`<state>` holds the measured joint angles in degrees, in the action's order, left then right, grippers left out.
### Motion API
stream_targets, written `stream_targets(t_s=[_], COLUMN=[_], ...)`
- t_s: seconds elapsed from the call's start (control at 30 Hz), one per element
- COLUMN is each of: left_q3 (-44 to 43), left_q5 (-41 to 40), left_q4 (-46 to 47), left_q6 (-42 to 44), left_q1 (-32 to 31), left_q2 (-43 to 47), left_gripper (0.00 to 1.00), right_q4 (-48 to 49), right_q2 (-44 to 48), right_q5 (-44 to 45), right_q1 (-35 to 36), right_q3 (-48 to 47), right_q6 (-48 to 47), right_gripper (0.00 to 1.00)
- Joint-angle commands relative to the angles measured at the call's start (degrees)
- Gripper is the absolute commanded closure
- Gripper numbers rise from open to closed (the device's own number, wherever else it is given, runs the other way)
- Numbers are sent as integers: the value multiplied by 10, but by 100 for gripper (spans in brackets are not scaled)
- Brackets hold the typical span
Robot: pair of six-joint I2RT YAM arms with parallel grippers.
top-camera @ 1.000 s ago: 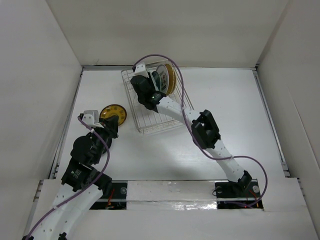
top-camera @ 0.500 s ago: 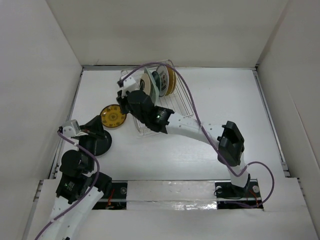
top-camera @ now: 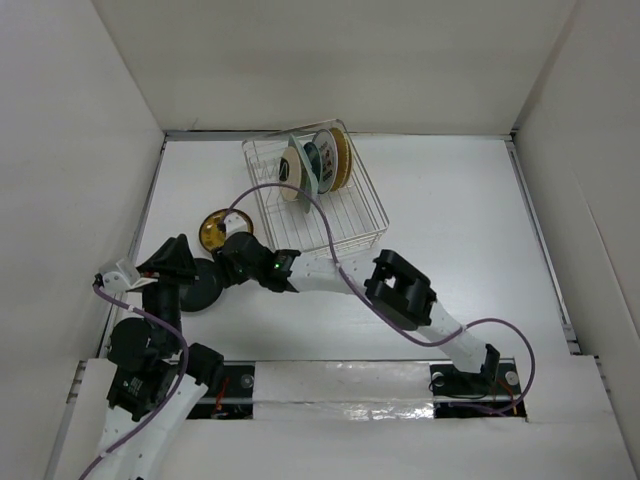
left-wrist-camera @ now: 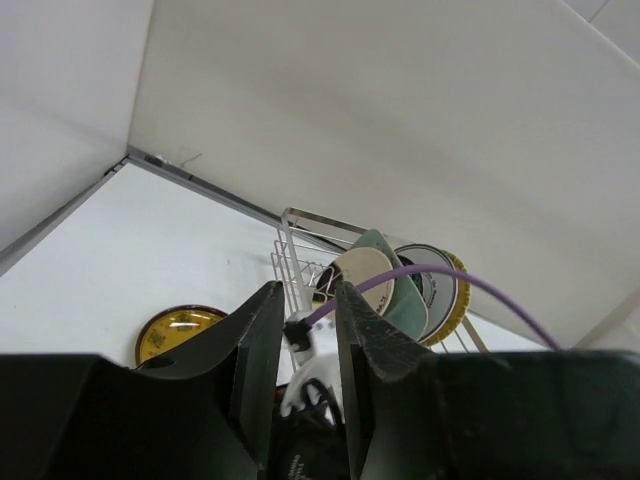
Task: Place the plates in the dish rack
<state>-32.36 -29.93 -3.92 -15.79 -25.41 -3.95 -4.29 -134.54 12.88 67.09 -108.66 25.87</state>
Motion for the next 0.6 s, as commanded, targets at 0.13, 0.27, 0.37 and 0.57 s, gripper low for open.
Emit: stream_targets(t_s=[0.13,0.27,0.37,0.57], left_q3=[3,2,2,0], left_q5=[1,10,13,23], left_q4=[21,21,20,18], left_q6=[1,2,2,-1], left_q1=[0,0,0,0], left_q2=[4,1,3,13], left_gripper=[75,75,74,73], right_q4=[-22,-17,9,74], right_q2=[-64,-92,-101,-99], right_q5=[-19,-44,-71,-104], right_q1=[1,1,1,1], right_q3=[-80,-91,-82,-37], right_q6=[64,85,99,122], right_gripper=[41,42,47,61])
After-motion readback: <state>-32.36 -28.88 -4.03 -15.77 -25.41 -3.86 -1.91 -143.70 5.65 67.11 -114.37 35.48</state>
